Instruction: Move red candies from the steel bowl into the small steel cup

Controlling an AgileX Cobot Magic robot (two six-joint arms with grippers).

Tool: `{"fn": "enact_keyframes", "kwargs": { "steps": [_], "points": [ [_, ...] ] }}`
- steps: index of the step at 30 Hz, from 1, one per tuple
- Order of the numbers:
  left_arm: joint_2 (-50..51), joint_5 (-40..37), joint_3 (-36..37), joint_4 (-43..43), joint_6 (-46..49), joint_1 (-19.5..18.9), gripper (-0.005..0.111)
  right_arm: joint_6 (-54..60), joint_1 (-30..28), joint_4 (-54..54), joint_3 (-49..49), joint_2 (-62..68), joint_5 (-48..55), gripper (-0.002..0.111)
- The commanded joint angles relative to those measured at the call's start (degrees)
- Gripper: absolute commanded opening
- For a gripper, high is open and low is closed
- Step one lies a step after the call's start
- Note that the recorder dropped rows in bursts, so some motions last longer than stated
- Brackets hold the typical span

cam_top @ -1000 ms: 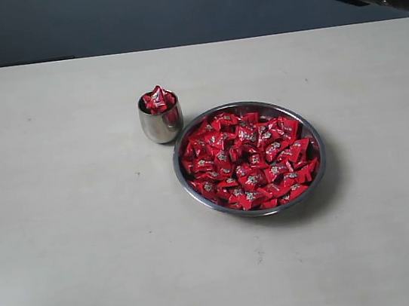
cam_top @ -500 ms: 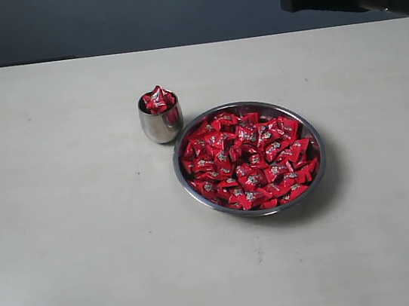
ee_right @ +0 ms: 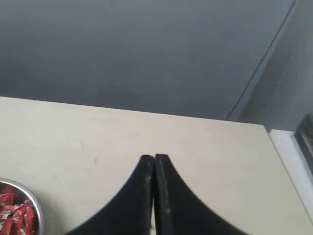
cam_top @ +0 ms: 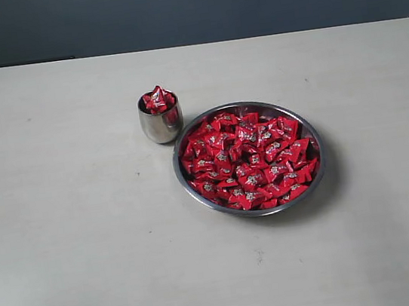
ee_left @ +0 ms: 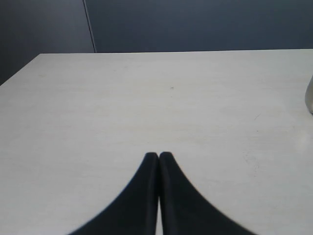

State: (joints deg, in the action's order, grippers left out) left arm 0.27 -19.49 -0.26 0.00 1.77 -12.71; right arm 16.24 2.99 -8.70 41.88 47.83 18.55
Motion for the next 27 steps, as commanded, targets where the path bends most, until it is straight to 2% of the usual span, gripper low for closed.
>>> {"fn": "enact_keyframes", "kwargs": {
  "steps": [1, 13, 23, 27],
  "points": [
    [-0.3, 0.6, 0.3, -0.3, -0.1, 0.3, 0.000, 0.4, -2.0, 0.9, -6.4, -8.9, -1.0, 0.000],
    [-0.3, 0.6, 0.3, -0.3, -0.1, 0.3, 0.000, -2.1, -2.3, -0.7, -26.9, -29.4, -4.1, 0.000],
    [-0.3, 0.6, 0.3, -0.3, -0.1, 0.3, 0.000, -2.8, -2.3, 0.0, -29.3, -34.3, -3.0, 0.000],
    [-0.3, 0.6, 0.3, -0.3, -0.1, 0.3, 0.000, -11.6, -2.3, 7.1, -32.6, -36.4, -2.4, 0.000]
  ]
}}
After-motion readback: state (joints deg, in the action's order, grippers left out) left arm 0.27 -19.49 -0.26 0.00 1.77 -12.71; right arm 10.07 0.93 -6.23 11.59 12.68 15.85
